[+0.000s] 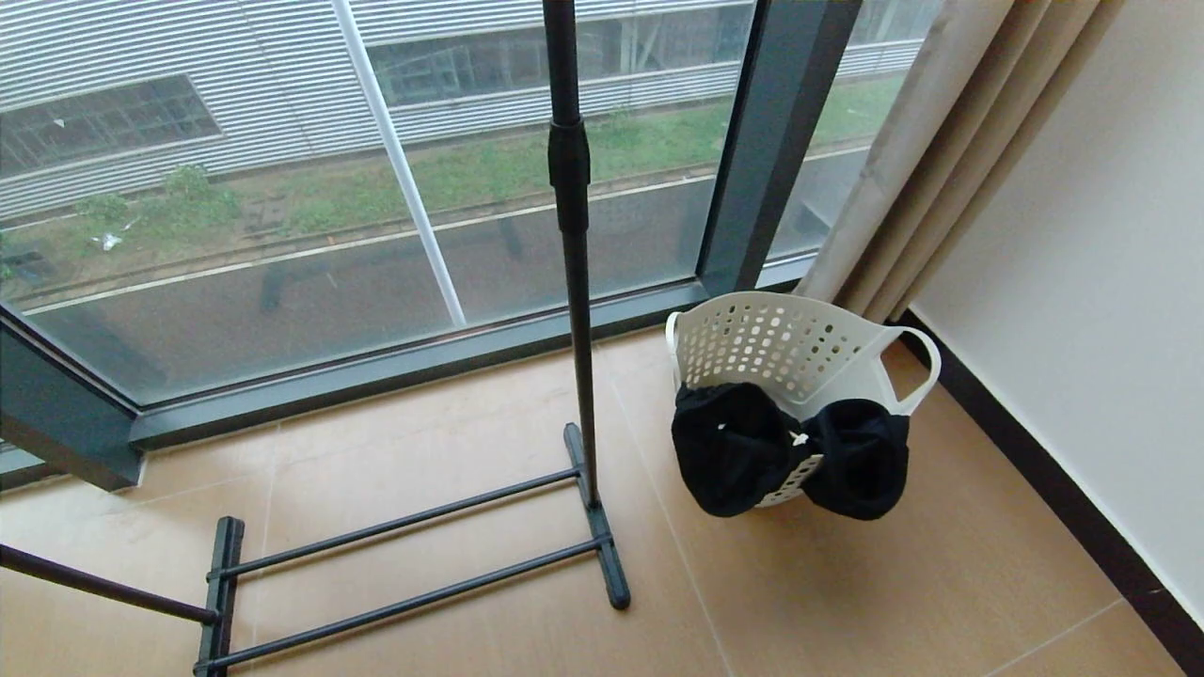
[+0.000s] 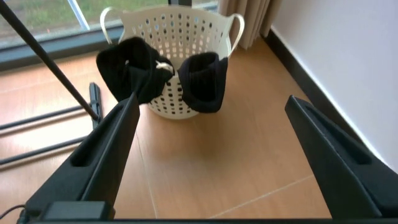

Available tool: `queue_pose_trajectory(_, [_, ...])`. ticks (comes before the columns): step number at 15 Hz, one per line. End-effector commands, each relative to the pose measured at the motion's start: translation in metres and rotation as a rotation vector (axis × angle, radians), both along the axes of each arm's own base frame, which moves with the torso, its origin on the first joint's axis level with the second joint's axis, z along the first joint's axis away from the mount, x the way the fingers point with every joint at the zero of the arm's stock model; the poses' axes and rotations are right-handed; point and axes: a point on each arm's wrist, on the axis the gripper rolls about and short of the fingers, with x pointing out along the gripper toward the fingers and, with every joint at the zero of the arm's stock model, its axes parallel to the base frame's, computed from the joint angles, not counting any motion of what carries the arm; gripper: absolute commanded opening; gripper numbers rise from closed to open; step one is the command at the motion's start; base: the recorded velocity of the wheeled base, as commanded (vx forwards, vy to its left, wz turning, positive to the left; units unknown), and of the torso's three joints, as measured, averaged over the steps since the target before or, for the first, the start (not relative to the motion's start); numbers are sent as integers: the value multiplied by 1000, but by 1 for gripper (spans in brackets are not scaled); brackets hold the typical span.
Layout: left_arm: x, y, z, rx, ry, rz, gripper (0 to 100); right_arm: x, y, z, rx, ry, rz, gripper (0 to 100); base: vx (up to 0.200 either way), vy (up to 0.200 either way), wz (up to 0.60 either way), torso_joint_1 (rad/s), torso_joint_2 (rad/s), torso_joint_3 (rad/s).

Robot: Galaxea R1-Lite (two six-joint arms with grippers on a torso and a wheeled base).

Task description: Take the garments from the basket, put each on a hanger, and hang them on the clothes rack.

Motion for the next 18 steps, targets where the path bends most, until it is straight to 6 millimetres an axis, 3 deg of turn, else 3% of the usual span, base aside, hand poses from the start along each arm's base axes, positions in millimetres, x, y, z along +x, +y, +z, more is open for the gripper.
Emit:
queue_pose_trajectory(1, [0,0,0,0,1,1,100,0,0,0,0,0,1,100,0,0,0,2,7,-198])
queue_pose_trajectory(18, [0,0,0,0,1,1,100,0,0,0,1,-2,0,100,0,0,0,2,1,-198])
